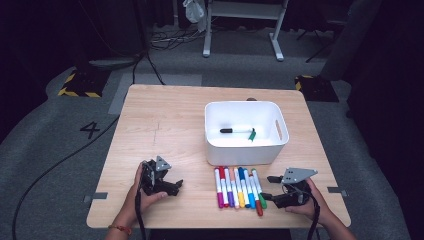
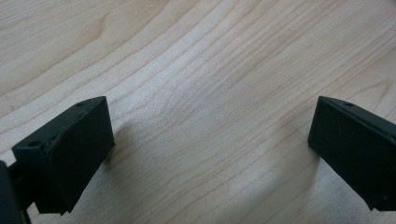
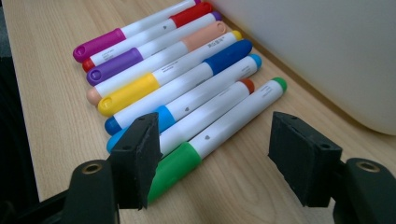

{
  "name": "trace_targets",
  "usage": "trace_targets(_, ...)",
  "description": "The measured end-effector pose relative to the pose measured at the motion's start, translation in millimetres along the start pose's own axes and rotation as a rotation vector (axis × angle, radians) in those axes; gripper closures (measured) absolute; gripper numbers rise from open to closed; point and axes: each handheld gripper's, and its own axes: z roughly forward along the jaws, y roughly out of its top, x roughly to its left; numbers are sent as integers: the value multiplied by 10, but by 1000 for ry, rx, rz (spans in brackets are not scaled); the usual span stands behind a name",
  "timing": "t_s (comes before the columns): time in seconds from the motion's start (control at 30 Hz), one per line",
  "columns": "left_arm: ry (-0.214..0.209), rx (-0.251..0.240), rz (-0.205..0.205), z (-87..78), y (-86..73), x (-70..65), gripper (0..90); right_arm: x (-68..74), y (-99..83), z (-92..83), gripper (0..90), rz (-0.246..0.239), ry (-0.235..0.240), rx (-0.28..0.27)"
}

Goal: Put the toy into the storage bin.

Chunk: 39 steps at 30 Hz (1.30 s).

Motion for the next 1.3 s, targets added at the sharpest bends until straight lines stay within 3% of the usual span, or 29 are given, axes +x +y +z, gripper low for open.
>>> trace_targets(0.2, 0, 0, 0, 0, 0, 0, 3, -14, -50, 81, 349, 7, -8, 34)
trace_targets(0.43, 0, 0, 0, 0, 0, 0, 3, -51, -85, 80, 355, 40, -7, 28)
trace_targets(0.6, 0, 0, 1, 0, 0, 1, 3, -14, -77, 105, 359, 25, 0, 36)
trace_targets(0.83, 1, -2, -2, 0, -2, -3, 4, -83, -145, 121, 398, 32, -57, 75)
trace_targets(1.0, -1, -2, -5, 0, -3, -6, 4, -188, -251, 45, 505, 72, -101, 72)
trace_targets(1.2, -2, -2, -6, 1, -4, -7, 4, -310, -387, -106, 703, 112, -159, 55)
trace_targets(1.3, -2, -2, -6, 1, -3, -7, 4, -342, -417, -136, 744, 122, -172, 48)
